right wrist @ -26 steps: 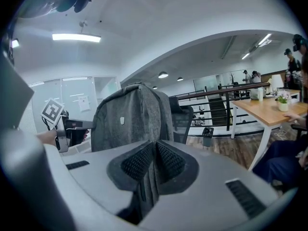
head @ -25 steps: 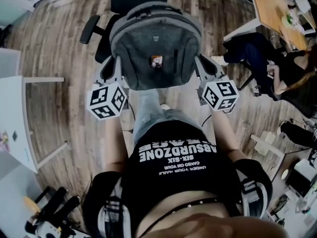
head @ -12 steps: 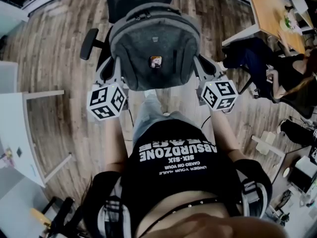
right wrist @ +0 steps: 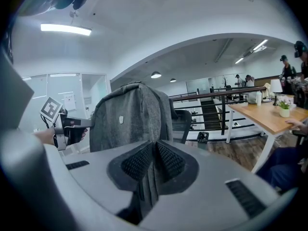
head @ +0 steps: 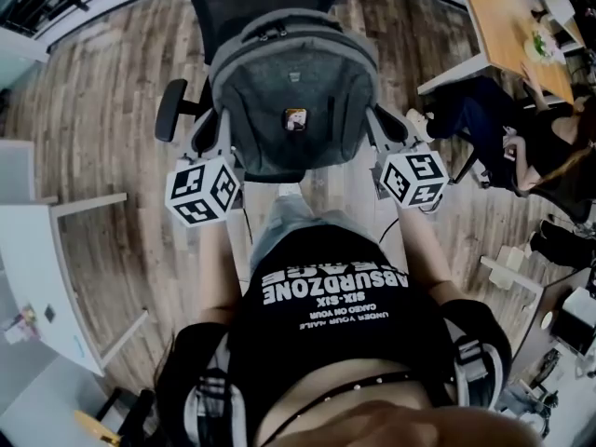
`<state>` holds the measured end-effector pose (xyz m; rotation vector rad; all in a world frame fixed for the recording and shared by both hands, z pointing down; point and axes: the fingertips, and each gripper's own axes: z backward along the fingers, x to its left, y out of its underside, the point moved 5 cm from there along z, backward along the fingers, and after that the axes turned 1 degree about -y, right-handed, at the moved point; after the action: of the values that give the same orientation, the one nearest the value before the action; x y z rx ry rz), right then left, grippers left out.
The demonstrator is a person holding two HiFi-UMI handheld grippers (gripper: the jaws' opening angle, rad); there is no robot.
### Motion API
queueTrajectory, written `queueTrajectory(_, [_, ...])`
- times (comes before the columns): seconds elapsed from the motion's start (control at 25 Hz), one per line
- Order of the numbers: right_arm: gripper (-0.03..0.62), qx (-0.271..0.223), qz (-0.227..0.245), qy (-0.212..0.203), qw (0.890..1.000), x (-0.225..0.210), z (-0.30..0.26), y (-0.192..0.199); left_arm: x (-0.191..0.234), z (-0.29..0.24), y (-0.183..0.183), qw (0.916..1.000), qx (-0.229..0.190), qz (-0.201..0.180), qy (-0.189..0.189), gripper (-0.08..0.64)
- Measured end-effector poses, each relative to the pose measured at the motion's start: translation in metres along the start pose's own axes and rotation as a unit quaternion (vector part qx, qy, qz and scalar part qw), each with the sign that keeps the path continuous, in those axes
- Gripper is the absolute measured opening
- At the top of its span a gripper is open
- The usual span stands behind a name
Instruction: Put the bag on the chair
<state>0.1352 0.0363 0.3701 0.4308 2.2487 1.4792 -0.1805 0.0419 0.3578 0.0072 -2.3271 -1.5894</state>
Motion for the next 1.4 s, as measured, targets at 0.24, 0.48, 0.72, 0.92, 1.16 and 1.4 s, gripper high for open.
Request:
queueTrajectory(0.24, [0.044, -0.002, 0.004, 0.006, 1.000, -0.005, -0.026, -0.004, 0.018, -0.028, -0.010, 0.9998, 0.004, 0.002, 0.020, 0.064])
queueTrajectory(0.48, [0.044, 0.004, 0.012, 0.001, 1.000, -0.013, -0.050, -0.016, 0.027, -0.049, -0.018, 0.9998, 0.006, 0.009, 0.014, 0.064])
queueTrajectory(0.72, [0.043, 0.012, 0.014, -0.020, 1.000, -0.031, -0.080, -0.028, 0.031, -0.073, -0.027, 0.9998, 0.004, 0.016, -0.011, 0.064])
queueTrajectory(0.92, [0.044, 0.033, 0.015, -0.045, 0.998, -0.044, -0.111, -0.030, 0.039, -0.091, -0.027, 0.9988, 0.012, 0.020, -0.042, 0.064])
queueTrajectory(1.16, [0.044, 0.044, 0.018, -0.076, 0.996, -0.055, -0.147, -0.036, 0.050, -0.111, -0.033, 0.9972, 0.012, 0.026, -0.070, 0.064])
queueTrajectory(1.4, [0.044, 0.048, 0.014, -0.091, 0.995, -0.065, -0.176, -0.040, 0.059, -0.131, -0.038, 0.9958, 0.011, 0.027, -0.087, 0.064])
